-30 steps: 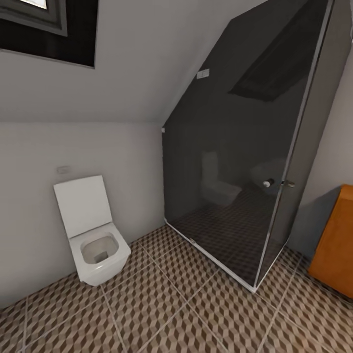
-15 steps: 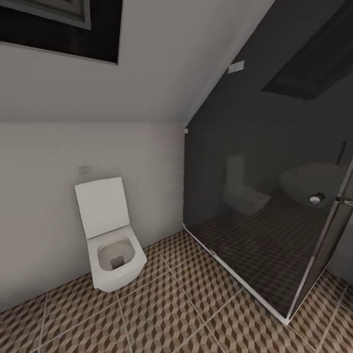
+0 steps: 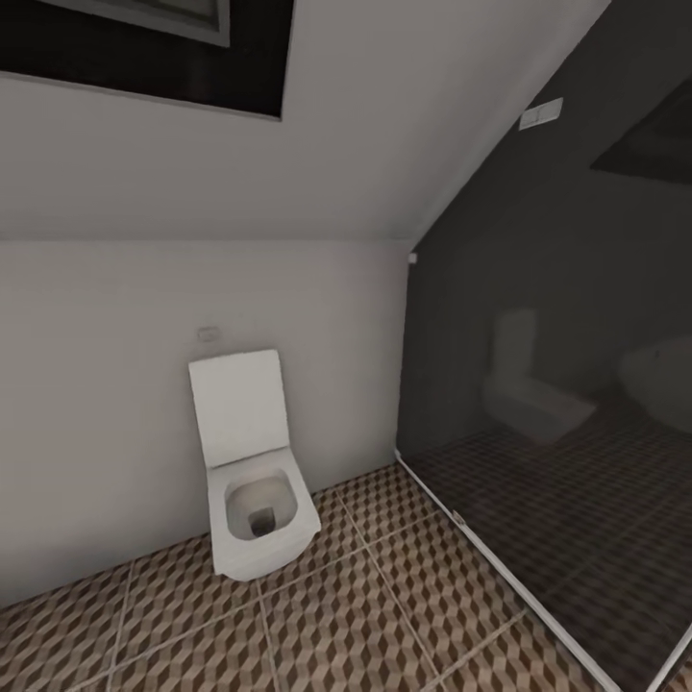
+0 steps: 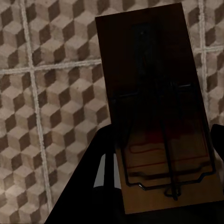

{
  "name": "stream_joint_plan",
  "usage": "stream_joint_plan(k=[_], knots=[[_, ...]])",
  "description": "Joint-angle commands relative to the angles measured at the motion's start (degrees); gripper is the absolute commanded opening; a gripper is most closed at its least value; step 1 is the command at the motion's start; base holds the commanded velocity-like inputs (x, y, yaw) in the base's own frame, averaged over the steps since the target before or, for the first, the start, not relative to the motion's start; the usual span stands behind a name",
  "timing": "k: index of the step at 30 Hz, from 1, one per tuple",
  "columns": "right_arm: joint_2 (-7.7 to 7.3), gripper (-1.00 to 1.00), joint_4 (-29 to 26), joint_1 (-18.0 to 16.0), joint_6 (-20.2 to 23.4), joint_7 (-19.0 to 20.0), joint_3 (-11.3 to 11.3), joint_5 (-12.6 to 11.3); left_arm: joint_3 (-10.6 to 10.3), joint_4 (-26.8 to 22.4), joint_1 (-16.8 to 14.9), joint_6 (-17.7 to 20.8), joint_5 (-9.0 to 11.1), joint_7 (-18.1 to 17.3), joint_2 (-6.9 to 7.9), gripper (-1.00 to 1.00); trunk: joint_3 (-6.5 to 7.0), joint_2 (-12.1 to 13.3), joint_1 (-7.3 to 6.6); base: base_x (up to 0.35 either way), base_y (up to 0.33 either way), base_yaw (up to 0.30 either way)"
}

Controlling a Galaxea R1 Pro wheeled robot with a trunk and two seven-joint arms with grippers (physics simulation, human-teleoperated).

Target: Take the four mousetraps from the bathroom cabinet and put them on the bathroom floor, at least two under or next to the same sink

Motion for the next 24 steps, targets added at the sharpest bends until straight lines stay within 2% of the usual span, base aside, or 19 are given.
stream_joint_plan(k=[1,16,24], knots=[[-0.03,-1.0,0.18,-0.08,-0.35,0.14,-0.33,0.25,-0.48,-0.03,-0.02,-0.06,0.13,0.47,-0.03,-1.0,-0.06,-0.04,0.01,0.051,0.0,0.269],[-0.03,-1.0,0.18,-0.08,-0.35,0.14,-0.33,0.18,-0.48,-0.03,-0.02,-0.34,0.53,0.54,0.02,-1.0,-0.06,-0.04,0.01,0.013,-0.005,0.269],[-0.03,-1.0,0.18,-0.08,-0.35,0.13,-0.33,0.18,-0.48,-0.03,-0.02,-0.14,0.6,0.48,0.1,-1.0,-0.06,-0.04,0.01,0.126,-0.184,0.269]])
